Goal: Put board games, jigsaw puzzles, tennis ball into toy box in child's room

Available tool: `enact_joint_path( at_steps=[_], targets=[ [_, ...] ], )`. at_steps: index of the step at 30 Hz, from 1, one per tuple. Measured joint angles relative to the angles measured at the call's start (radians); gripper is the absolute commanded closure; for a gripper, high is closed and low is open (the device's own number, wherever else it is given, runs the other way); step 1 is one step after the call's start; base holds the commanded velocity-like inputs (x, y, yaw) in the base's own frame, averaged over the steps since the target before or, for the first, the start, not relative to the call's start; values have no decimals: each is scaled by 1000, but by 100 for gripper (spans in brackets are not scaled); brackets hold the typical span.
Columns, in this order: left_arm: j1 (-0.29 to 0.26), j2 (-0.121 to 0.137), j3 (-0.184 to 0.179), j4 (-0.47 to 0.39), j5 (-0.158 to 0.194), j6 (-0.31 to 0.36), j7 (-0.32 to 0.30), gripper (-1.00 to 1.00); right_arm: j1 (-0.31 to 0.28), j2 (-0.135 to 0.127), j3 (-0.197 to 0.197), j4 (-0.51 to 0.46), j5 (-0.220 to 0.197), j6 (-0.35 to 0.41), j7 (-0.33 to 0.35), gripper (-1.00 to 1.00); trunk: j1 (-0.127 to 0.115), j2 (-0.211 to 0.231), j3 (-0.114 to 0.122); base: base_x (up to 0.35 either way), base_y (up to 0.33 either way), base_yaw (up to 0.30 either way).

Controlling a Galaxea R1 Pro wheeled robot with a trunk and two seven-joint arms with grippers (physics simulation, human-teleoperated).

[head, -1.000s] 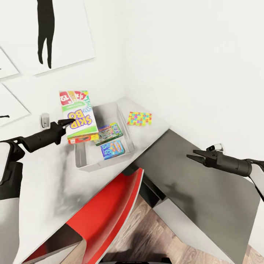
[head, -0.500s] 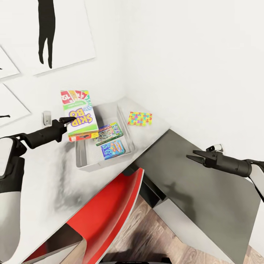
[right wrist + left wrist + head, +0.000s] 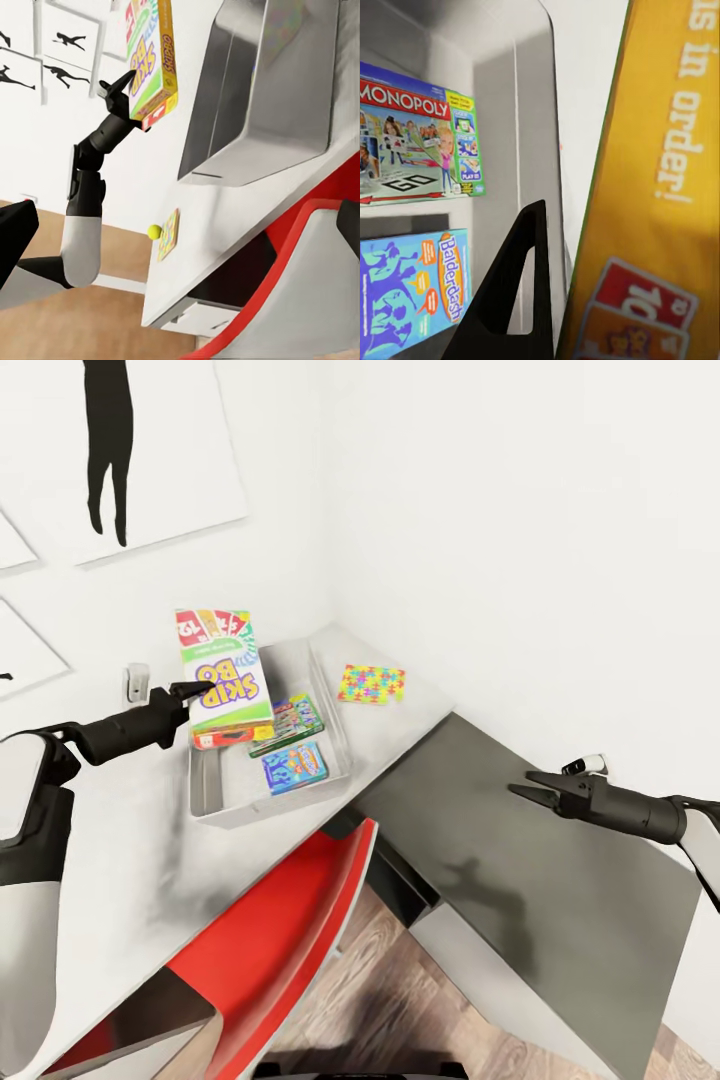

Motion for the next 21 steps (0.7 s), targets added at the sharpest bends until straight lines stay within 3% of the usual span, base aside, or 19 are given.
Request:
enact_joint_path(
  at_steps=[13,21],
  targets=[
    [2,0,-14,16,-32,-1,0,100,0,0,0,0,0,0,0,-100,0,0,0,0,-30,0],
    [-13,1,-15,123,-55,-36,-1,100,1,1,1,0,0,0,0,-100,0,0,0,0,-5,0]
  ],
)
